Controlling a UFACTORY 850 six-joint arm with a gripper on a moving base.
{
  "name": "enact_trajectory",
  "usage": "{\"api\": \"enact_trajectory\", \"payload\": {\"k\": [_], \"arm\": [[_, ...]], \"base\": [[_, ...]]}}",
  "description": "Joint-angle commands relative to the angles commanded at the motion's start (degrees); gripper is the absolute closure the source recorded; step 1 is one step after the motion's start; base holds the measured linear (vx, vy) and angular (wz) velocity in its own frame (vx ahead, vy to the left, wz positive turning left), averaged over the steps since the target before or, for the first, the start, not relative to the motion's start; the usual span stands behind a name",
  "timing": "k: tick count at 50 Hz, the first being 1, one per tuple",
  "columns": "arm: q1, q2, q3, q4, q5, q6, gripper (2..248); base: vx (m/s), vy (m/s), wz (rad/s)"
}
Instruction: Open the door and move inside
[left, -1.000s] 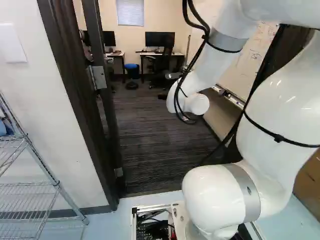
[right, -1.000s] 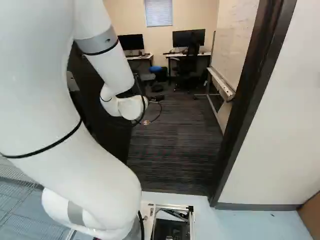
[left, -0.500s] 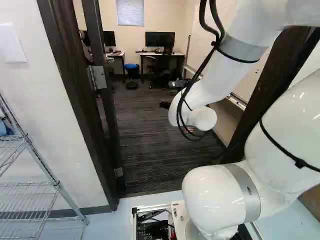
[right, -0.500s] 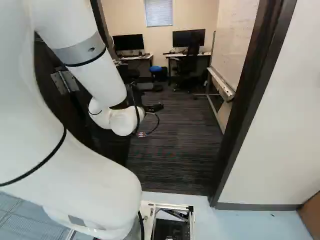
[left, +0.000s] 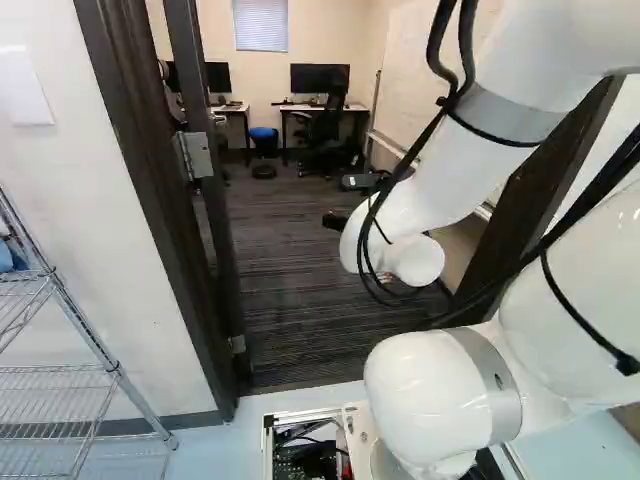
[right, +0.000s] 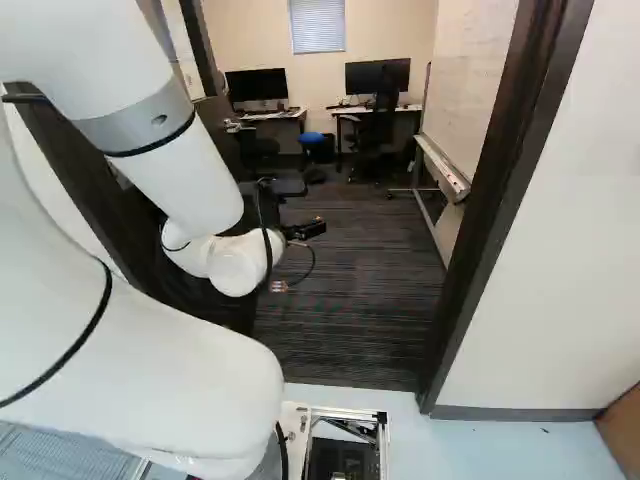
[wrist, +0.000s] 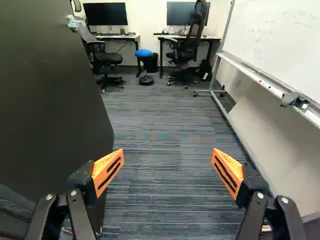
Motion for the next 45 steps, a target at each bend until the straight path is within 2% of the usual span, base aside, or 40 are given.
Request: {"api": "enact_trajectory", "payload": {"k": [18,45], "arm": [[0.1,1.4,1.8,0.6,0.3,0.0,3],[0.1,1.5,1.9,0.6,0.3,0.0,3]], "base": [[0.000,0.000,0.000],[0.000,0.000,0.000]]}}
